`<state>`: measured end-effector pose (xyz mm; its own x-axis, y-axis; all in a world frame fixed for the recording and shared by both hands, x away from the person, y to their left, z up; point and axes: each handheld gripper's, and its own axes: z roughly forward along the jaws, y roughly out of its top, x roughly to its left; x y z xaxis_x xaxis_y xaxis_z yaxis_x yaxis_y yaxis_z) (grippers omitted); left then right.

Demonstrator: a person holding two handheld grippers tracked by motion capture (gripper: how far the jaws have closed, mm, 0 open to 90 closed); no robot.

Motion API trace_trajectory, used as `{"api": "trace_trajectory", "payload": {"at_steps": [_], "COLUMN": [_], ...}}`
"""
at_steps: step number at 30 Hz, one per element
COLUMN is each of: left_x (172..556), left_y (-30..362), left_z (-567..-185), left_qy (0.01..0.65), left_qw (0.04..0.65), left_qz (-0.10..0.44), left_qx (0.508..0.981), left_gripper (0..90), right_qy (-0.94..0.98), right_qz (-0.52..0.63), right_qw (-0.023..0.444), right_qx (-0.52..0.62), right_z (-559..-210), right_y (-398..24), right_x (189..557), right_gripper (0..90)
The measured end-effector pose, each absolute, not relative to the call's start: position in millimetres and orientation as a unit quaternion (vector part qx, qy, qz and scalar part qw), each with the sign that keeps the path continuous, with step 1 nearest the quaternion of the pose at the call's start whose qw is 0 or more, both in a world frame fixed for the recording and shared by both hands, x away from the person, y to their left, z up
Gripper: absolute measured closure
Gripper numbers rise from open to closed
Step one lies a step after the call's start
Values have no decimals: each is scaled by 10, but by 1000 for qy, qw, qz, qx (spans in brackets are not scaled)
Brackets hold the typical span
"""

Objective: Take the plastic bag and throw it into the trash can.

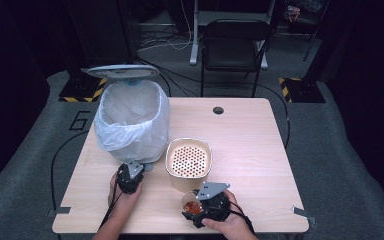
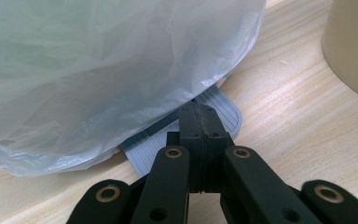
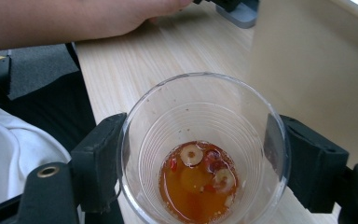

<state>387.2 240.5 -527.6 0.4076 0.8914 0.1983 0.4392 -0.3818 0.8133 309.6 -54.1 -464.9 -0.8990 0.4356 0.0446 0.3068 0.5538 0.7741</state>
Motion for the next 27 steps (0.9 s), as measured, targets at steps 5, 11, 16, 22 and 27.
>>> {"api": "trace_trajectory", "payload": {"at_steps": [5, 11, 16, 22, 27], "left_x": [3871, 3874, 3873, 3870, 3871], "left_y": [2413, 2413, 2411, 2410, 2415], "left_z": [-5271, -5276, -5277, -5273, -5268], "left_qy": [433, 433, 433, 433, 431], "left_qw": [341, 345, 345, 342, 339], "left_qz": [326, 327, 329, 328, 326], "left_qx": [768, 766, 765, 767, 770], "left_gripper": [900, 900, 900, 900, 900], "right_qy": [879, 865, 847, 820, 808], "right_qz": [413, 407, 402, 402, 392], "right_qw": [93, 122, 150, 171, 190], "right_qx": [218, 265, 312, 369, 397], "right_z": [-4632, -4606, -4579, -4582, -4600], "right_y": [-671, -966, -1254, -1550, -1703], "right_x": [3146, 3266, 3385, 3532, 3611], "right_gripper": [227, 229, 229, 228, 228]}}
